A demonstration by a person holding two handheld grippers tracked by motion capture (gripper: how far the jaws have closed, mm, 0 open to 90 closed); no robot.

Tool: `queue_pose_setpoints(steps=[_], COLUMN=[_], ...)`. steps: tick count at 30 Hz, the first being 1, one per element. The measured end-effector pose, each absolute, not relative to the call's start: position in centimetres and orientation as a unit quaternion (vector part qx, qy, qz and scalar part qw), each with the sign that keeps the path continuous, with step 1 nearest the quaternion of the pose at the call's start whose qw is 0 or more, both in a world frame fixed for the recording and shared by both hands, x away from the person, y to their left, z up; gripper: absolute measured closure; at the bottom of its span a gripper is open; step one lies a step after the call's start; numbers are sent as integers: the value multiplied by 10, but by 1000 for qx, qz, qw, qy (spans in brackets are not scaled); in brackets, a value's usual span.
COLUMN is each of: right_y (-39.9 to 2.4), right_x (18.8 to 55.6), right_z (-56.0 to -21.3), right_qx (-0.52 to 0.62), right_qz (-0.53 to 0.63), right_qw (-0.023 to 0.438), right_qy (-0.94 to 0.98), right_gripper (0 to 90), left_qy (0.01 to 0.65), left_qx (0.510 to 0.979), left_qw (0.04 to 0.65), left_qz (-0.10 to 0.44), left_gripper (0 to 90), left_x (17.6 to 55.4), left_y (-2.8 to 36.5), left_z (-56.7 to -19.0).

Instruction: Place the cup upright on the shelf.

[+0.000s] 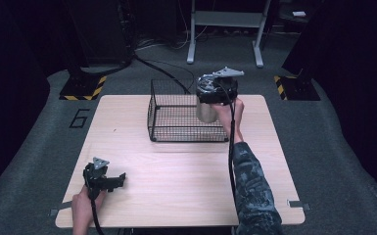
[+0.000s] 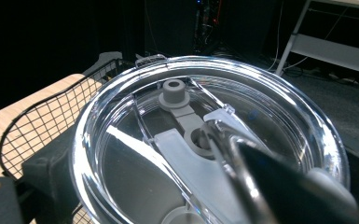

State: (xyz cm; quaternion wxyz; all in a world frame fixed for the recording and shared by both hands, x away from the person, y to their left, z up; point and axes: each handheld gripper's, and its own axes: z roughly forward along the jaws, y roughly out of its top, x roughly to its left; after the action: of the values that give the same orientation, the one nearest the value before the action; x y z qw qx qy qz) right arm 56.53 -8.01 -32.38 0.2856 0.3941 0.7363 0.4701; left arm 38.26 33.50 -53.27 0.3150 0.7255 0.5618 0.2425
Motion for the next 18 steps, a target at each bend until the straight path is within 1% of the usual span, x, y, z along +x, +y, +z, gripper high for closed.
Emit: queue_pose_setpoints(steps=[2, 18], right_y=[-79, -66], right_x=[567, 582], right_z=[-325, -351], right_qx=[394, 412], right_qz=[471, 461], right_qw=[285, 264], right_qy=[736, 741], right_gripper=[36, 35], left_qy=[555, 555], left_qx=[736, 735], left_qw=[306, 306], left_qz=[240, 240], left_gripper=[1, 1], left_x=[382, 382], left_y=[337, 337], left_z=[-532, -532])
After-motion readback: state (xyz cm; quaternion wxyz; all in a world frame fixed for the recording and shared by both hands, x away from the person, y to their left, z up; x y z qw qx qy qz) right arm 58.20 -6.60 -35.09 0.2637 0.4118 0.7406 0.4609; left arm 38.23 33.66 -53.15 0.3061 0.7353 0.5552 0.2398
